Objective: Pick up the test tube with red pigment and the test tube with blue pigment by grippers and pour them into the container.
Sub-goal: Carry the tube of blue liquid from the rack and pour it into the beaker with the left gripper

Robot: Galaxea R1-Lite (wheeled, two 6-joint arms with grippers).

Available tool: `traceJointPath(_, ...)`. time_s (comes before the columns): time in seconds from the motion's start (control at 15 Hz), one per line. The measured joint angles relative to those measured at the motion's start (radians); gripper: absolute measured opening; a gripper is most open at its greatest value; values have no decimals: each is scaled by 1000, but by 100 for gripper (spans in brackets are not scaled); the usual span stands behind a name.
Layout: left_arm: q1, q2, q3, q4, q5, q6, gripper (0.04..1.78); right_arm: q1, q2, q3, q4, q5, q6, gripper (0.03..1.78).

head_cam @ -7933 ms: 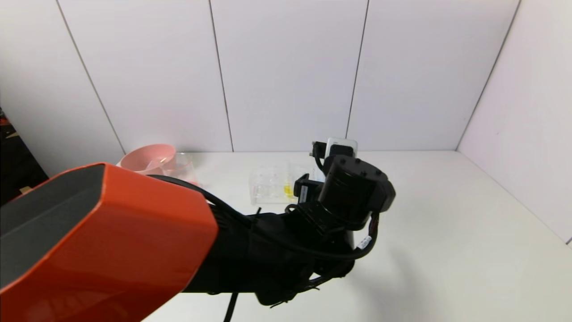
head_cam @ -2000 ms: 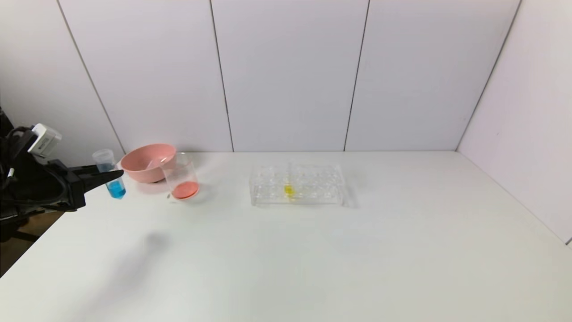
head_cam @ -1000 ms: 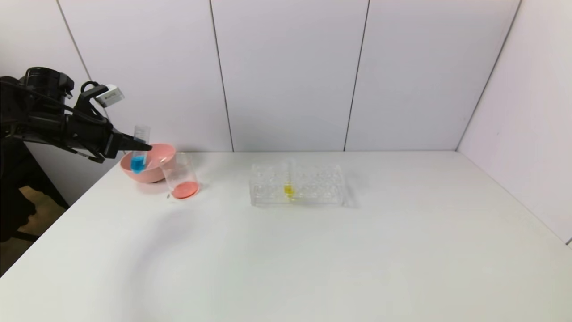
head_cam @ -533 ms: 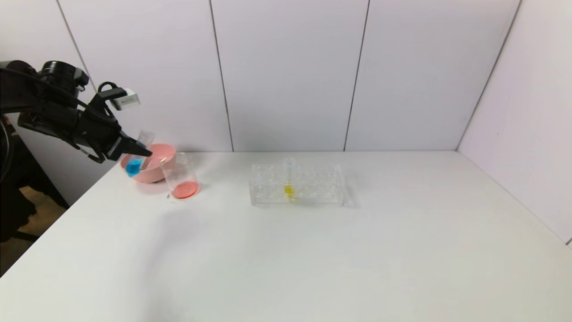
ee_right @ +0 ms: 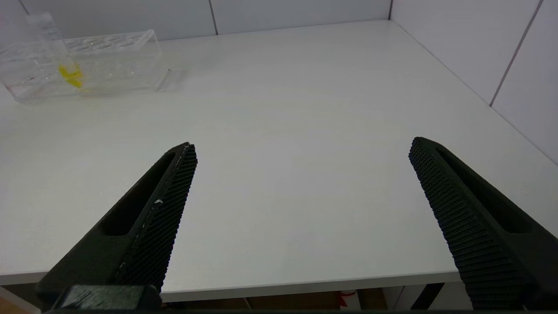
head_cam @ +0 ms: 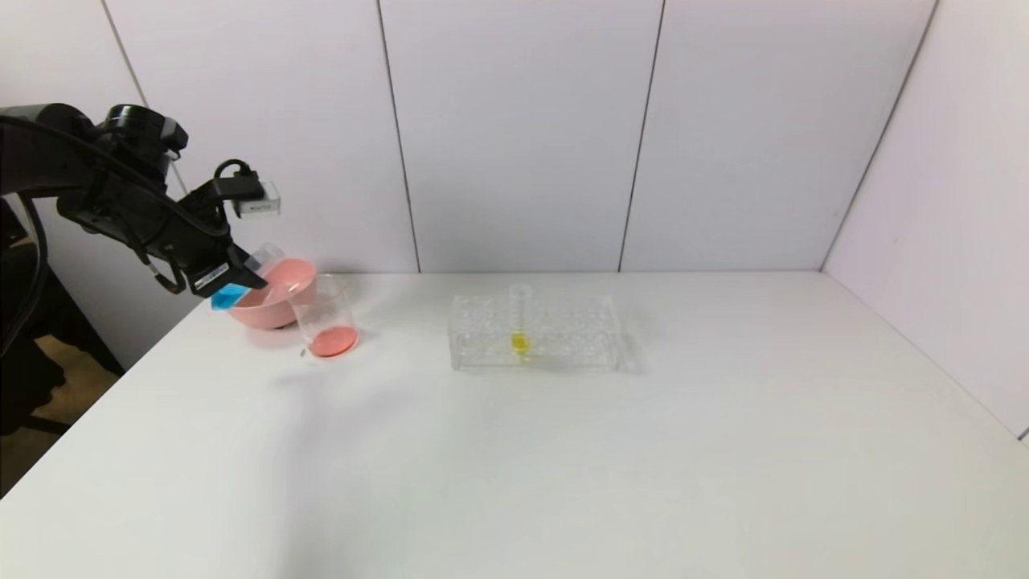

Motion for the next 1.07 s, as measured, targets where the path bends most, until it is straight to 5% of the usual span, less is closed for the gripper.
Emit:
traceJointPath(0.53,-85,16,-4,-39,139,122,44,0,0,0,0,0,0,177)
traceJointPath(1.07,-163,18,-4,-51,375,208,44,0,0,0,0,0,0,177)
